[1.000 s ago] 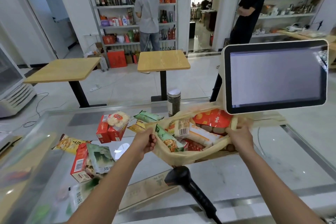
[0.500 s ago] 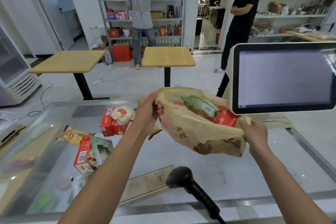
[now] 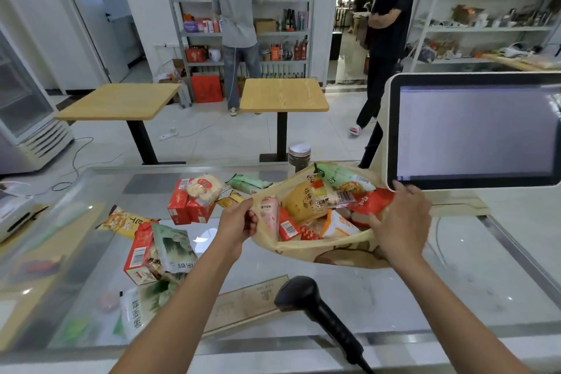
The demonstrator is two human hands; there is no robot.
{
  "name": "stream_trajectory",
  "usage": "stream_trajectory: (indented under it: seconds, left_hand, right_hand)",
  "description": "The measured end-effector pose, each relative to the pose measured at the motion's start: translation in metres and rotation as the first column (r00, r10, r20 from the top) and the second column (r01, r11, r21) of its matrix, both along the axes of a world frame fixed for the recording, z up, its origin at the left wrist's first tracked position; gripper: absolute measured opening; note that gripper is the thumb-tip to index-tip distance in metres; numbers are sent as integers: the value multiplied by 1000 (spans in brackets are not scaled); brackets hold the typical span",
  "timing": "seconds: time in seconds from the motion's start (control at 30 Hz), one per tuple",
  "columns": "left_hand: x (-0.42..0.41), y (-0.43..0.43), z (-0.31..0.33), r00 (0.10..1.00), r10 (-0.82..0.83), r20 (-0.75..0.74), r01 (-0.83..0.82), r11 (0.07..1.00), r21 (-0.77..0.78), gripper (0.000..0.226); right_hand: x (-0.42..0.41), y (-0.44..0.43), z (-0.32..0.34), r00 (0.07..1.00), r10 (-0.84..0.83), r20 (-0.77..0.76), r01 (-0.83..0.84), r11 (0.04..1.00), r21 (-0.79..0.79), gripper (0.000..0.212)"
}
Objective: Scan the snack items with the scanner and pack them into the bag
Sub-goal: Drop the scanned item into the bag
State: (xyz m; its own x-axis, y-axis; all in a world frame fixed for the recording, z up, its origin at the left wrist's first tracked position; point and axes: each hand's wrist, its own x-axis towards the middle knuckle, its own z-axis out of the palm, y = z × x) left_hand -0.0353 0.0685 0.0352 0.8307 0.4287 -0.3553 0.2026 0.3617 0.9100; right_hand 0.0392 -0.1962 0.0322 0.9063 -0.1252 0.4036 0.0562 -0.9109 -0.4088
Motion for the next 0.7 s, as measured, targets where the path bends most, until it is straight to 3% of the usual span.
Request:
stream_trajectory:
  seconds: [0.1,0.2,0.37,0.43,0.57,0.63,0.7]
  left_hand:
    - [-2,1,1,1000,-12,19,12,1000,-2,33]
    - [-2,3,1,999,-33,21,33,999,10,34]
    - [1,7,4,999,-21,32,20,1000,3,36]
    - [2,7,4,999,-19,34,19,1000,9,35]
    - [-6,6,-4,996,-81,43,76,990,121,34]
    - [-12,5,-14,996,-86,1,84,972,220,45]
    - [-20,4,-27,998,-42,-48,54,956,288,53]
  right_hand:
    - [9,21,2,973,229,9,-226,965,-133,67]
    - [16,36,0,970,241,-31,-243,963,-115,50]
    - [-4,67,-17,930,363,-62,-353,830,-433,44]
    - [-11,75,-15,925,336,-178,-380,798,-467,40]
    - [-9,80,-16,885,348,-310,-462,738,-492,56]
    - [-14,75,-16,892,414,-182,-450,776,-442,65]
    - [-31,61,-18,871,486,75,-443,841,-311,58]
